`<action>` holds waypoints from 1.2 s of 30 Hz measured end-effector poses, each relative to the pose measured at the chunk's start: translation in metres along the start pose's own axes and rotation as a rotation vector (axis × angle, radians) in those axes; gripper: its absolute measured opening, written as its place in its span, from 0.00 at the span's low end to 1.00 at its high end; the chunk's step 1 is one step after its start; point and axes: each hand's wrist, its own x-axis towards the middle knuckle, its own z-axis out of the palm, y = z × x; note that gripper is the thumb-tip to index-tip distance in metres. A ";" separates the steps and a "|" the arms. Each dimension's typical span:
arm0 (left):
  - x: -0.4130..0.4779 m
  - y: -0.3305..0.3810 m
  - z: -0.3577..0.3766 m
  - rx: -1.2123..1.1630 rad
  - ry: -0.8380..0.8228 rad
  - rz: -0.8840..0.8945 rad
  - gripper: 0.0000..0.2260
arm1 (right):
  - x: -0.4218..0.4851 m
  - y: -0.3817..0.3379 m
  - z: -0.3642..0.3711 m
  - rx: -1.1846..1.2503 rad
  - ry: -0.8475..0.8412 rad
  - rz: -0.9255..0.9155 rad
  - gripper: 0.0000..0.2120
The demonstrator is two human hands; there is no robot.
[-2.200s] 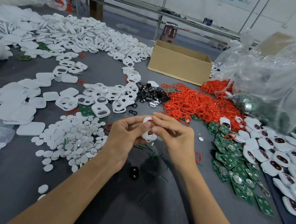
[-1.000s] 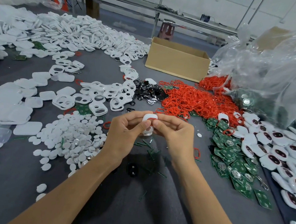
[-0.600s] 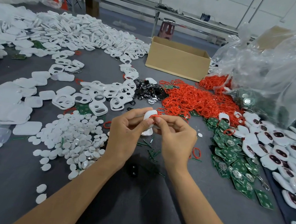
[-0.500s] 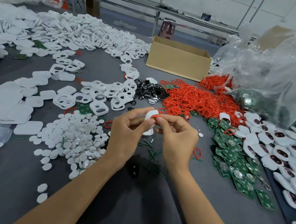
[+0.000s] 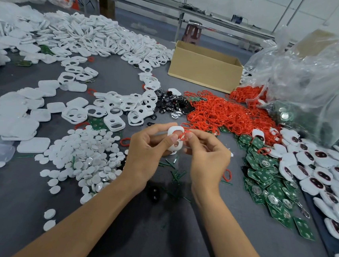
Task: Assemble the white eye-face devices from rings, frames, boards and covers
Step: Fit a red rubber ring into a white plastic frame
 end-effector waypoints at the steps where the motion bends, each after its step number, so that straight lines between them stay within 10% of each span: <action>1: 0.000 0.000 0.000 -0.014 0.006 -0.015 0.10 | 0.001 0.000 -0.001 -0.025 0.009 -0.022 0.06; 11: 0.004 -0.002 -0.004 -0.039 0.024 -0.133 0.07 | 0.004 0.004 -0.009 -0.544 -0.154 -0.615 0.04; 36: 0.010 0.000 -0.013 -0.060 -0.124 -0.246 0.12 | 0.007 0.001 -0.011 -0.527 -0.212 -0.568 0.07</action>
